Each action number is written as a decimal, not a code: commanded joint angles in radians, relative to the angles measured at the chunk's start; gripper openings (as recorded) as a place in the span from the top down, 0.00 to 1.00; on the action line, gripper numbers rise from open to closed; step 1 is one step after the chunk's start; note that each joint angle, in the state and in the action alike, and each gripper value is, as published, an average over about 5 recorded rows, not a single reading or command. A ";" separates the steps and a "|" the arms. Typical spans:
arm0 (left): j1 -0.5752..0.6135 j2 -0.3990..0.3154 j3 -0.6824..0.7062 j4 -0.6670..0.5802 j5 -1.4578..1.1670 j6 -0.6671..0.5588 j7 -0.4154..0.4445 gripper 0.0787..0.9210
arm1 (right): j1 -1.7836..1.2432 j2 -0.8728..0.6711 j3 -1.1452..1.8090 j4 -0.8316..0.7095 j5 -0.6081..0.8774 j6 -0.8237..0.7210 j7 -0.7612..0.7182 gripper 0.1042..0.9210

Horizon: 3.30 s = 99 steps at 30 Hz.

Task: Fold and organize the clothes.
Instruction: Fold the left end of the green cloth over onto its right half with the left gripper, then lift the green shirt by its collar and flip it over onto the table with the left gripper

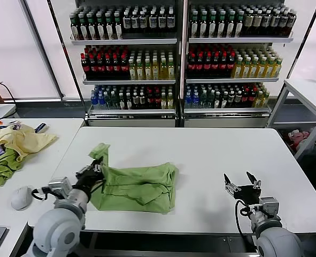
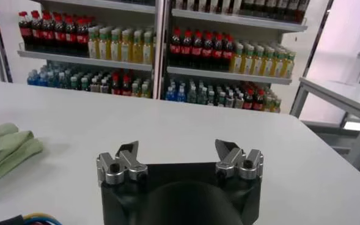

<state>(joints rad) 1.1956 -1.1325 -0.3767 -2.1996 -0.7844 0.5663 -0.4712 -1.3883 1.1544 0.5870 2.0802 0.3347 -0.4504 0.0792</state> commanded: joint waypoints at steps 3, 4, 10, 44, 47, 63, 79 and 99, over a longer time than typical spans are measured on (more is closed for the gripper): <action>-0.127 -0.175 0.293 0.144 -0.006 -0.015 -0.012 0.93 | 0.012 -0.004 -0.006 -0.011 0.003 0.002 -0.001 0.12; -0.135 -0.181 0.304 0.158 -0.003 -0.016 -0.012 0.93 | 0.015 -0.005 -0.008 -0.012 0.003 0.002 -0.001 0.12; -0.165 -0.197 0.361 0.204 0.030 -0.029 0.004 0.93 | 0.031 -0.017 -0.015 -0.020 0.010 0.001 0.000 0.12; -0.037 -0.027 0.119 0.404 0.335 -0.137 0.053 0.12 | 0.056 -0.012 -0.029 -0.050 0.004 0.004 0.000 0.12; -0.029 -0.036 0.133 0.404 0.332 -0.122 0.055 0.12 | 0.056 -0.012 -0.027 -0.050 0.004 0.004 0.000 0.12; 0.005 -0.051 0.170 0.351 0.270 -0.082 0.097 0.27 | 0.061 -0.006 -0.016 -0.046 0.004 0.000 0.002 0.12; 0.002 -0.018 0.015 0.272 -0.013 -0.071 0.126 0.81 | 0.051 -0.010 -0.004 -0.028 0.007 -0.001 0.003 0.12; -0.036 0.275 -0.347 0.026 -0.174 0.016 0.109 0.95 | 0.064 -0.014 -0.007 -0.012 0.024 0.017 -0.004 0.12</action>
<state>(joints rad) 1.1767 -0.9636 -0.5891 -2.0346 -0.8780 0.5506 -0.3466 -1.3279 1.1395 0.5814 2.0612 0.3555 -0.4366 0.0761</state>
